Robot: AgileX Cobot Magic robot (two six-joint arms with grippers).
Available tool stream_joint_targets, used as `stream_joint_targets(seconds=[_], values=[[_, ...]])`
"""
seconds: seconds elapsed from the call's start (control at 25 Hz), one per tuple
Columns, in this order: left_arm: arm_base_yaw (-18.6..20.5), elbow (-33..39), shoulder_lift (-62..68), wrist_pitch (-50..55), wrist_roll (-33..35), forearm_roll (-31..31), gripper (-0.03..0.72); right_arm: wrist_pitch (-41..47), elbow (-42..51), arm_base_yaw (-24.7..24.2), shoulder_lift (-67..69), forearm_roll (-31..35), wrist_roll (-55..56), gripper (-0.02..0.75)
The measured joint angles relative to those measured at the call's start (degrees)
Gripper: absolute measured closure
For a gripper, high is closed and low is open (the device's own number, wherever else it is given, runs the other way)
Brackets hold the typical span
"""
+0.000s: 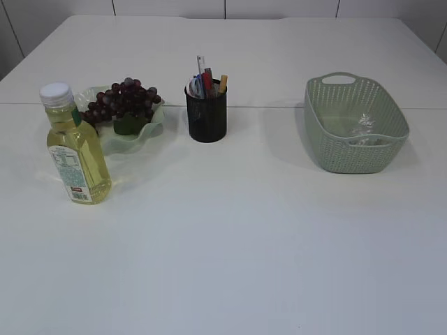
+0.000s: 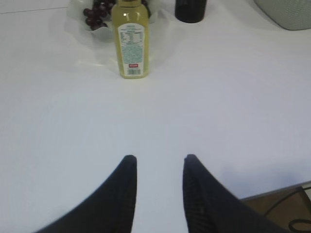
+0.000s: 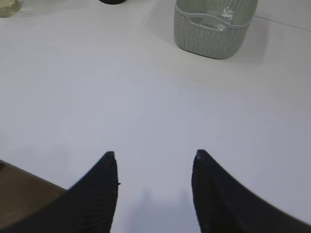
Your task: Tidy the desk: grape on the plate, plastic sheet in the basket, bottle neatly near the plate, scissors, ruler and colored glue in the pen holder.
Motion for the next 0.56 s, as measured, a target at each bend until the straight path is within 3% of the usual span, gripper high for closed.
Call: stream_joint_targets(seconds=[0.12, 0.56], values=[[3.5, 0.0, 0.0, 0.0, 0.0, 0.0, 0.449, 0.0, 0.0, 0.0, 0.0, 0.0, 0.0, 0.340], [3.7, 0.0, 0.0, 0.0, 0.0, 0.0, 0.449, 0.0, 0.0, 0.0, 0.0, 0.0, 0.0, 0.339]])
